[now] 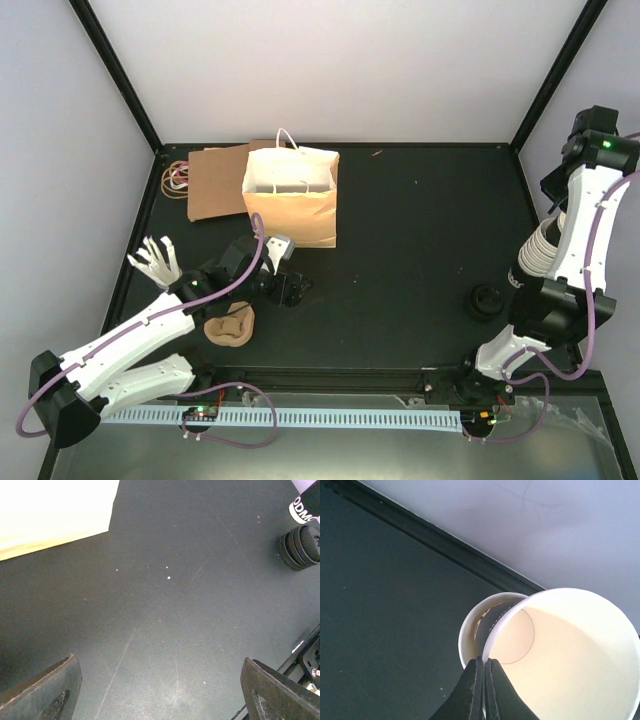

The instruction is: Pack the takeout coffee

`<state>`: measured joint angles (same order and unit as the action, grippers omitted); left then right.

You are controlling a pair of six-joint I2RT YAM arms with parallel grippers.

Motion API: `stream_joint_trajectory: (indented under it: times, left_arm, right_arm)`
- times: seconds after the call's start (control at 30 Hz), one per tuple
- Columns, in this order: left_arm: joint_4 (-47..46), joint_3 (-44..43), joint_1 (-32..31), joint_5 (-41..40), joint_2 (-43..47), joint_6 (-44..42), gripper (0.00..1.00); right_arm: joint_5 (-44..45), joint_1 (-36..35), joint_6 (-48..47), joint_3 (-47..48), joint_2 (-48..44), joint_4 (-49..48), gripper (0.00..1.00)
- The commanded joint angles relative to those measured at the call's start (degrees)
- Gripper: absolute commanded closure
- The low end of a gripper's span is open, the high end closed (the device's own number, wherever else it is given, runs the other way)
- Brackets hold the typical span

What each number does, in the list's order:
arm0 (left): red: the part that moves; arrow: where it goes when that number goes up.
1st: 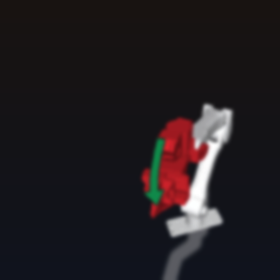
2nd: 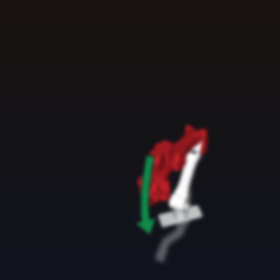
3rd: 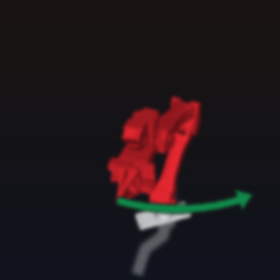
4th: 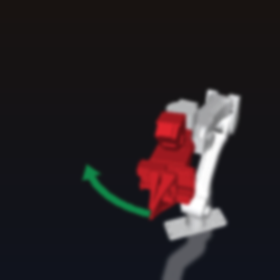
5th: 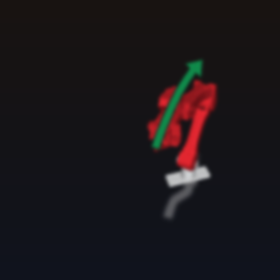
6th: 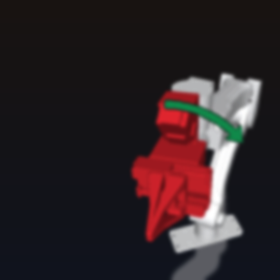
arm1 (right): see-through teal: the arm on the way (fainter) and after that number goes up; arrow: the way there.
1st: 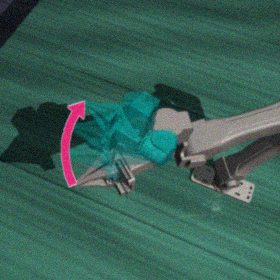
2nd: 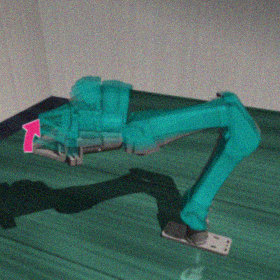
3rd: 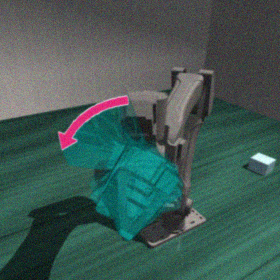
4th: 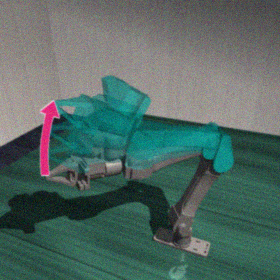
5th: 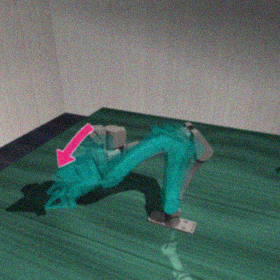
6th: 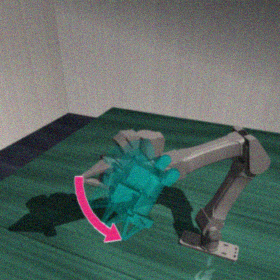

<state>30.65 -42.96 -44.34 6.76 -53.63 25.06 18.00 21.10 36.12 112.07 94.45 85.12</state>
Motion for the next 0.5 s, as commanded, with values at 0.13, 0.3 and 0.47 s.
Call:
stream_joint_trajectory:
  times: [0.13, 0.3, 0.47]
  left_arm:
    - [0.46, -2.30, -0.17, -0.79, 0.72, -0.58, 0.11]
    - [0.49, -2.22, -0.18, -0.90, 0.89, -0.62, 0.11]
    - [0.35, -2.17, -0.19, -0.79, 0.90, -0.41, 0.10]
  right_arm:
    - [-0.53, -0.57, -0.99, 4.88, -3.32, 1.89, 0.99]
    - [-1.50, -1.50, -2.21, 8.36, -6.64, 1.83, 0.99]
    - [-5.66, -1.50, -4.28, 13.14, -9.67, 1.55, 0.99]
